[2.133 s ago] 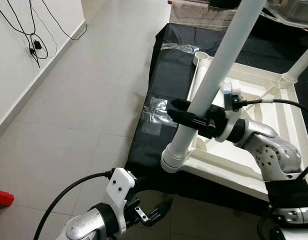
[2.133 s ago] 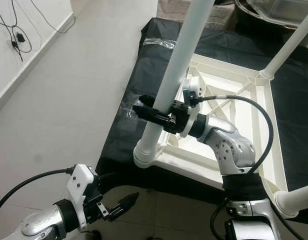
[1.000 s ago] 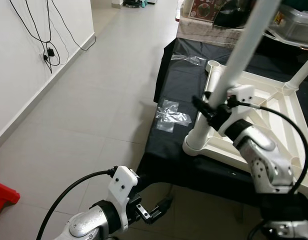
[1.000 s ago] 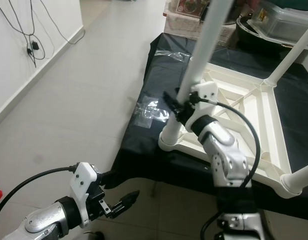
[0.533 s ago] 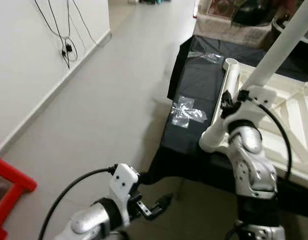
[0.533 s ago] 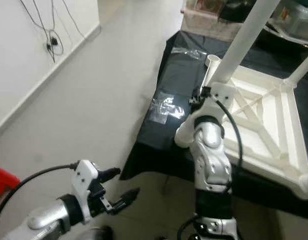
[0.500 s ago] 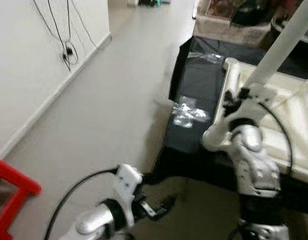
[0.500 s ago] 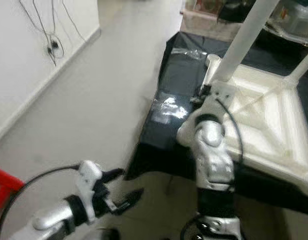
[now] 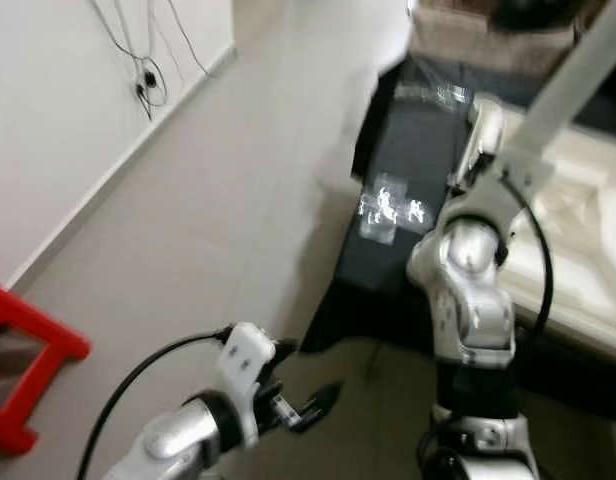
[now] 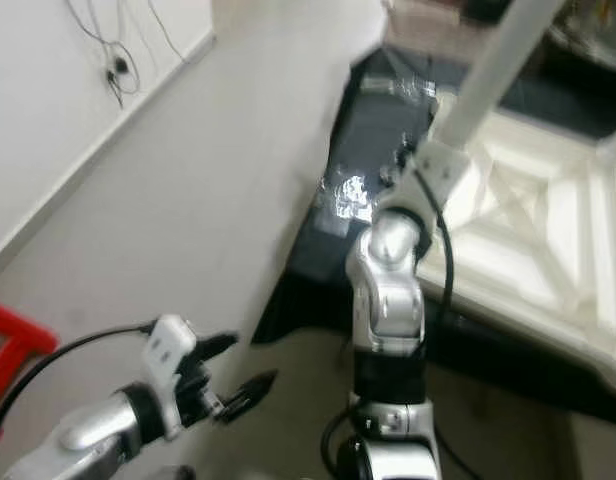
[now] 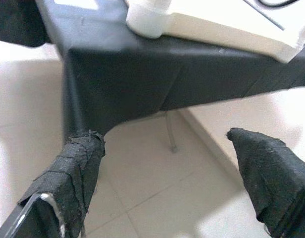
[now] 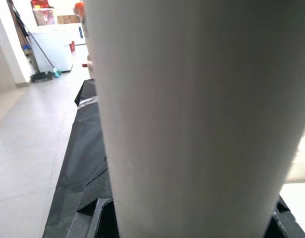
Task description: Building children table
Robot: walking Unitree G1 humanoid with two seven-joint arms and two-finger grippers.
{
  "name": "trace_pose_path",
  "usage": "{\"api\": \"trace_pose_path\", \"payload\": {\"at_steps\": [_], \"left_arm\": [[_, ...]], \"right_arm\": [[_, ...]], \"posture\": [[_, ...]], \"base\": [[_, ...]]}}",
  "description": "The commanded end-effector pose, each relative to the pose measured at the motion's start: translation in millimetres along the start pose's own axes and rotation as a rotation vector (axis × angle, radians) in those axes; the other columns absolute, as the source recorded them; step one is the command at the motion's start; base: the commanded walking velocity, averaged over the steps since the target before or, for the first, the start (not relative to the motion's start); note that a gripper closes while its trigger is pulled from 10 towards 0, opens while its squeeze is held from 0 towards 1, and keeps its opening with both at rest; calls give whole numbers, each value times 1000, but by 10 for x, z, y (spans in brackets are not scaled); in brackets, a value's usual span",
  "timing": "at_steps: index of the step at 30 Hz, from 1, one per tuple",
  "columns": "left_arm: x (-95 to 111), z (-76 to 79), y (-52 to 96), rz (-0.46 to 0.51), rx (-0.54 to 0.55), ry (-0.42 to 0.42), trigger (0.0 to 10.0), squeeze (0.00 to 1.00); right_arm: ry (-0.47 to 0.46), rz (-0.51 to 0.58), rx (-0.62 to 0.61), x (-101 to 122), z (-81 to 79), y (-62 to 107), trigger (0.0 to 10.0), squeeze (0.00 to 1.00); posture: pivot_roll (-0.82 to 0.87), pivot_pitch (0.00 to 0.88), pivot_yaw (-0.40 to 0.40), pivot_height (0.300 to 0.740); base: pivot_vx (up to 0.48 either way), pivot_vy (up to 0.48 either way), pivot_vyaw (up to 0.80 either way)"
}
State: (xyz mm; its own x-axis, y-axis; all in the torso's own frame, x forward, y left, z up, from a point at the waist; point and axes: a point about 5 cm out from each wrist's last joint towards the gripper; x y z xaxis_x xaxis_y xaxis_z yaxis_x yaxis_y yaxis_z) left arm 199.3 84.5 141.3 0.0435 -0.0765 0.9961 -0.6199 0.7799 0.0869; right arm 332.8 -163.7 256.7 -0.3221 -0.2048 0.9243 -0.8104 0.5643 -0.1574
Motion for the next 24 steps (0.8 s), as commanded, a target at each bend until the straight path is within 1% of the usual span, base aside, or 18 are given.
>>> {"api": "trace_pose_path", "payload": {"at_steps": [1, 5, 6, 8, 9, 12, 19, 24], "left_arm": [[-53, 13, 21, -21, -2, 14, 10000, 0], [-65, 4, 16, -21, 0, 13, 10000, 0], [-65, 4, 16, -21, 0, 13, 10000, 0], [-73, -9, 6, -21, 0, 12, 10000, 0], [-73, -9, 6, -21, 0, 12, 10000, 0], [-80, -24, -9, -21, 1, 8, 10000, 0], [-92, -47, -36, -21, 3, 6, 10000, 0], [-107, -65, -63, -19, 6, 4, 10000, 0]], "right_arm": [[39, -92, -91, -227, 154, -32, 10000, 0], [20, -28, -127, -84, 150, -93, 10000, 0], [20, -28, -127, -84, 150, -93, 10000, 0], [9, 25, -119, 30, 99, -101, 10000, 0], [9, 25, -119, 30, 99, -101, 10000, 0], [-4, 74, -112, 143, 48, -86, 10000, 0], [-17, 117, -105, 245, 0, -85, 10000, 0], [-38, 141, -102, 324, -30, -114, 10000, 0]], "posture": [[108, 197, -98, 740], [108, 194, -97, 740], [108, 194, -97, 740], [109, 188, -93, 740], [109, 188, -93, 740], [109, 181, -91, 740], [108, 173, -88, 740], [104, 163, -89, 740]], "base": [[0, 0, 0], [0, 0, 0], [0, 0, 0], [0, 0, 0], [0, 0, 0], [0, 0, 0], [0, 0, 0], [0, 0, 0]]}}
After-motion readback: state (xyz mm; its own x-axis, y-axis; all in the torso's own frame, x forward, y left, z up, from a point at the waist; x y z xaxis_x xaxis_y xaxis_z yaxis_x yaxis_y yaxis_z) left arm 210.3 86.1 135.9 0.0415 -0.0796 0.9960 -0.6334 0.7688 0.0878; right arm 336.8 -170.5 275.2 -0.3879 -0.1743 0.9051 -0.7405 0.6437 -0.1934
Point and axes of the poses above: a point about 5 cm out from each wrist's last joint towards the gripper, its own y axis pointing back from the gripper into the wrist, its own x axis along the axis of the wrist's last joint, z = x × y, and after that the axes turned 8 degrees about -y, right-handed
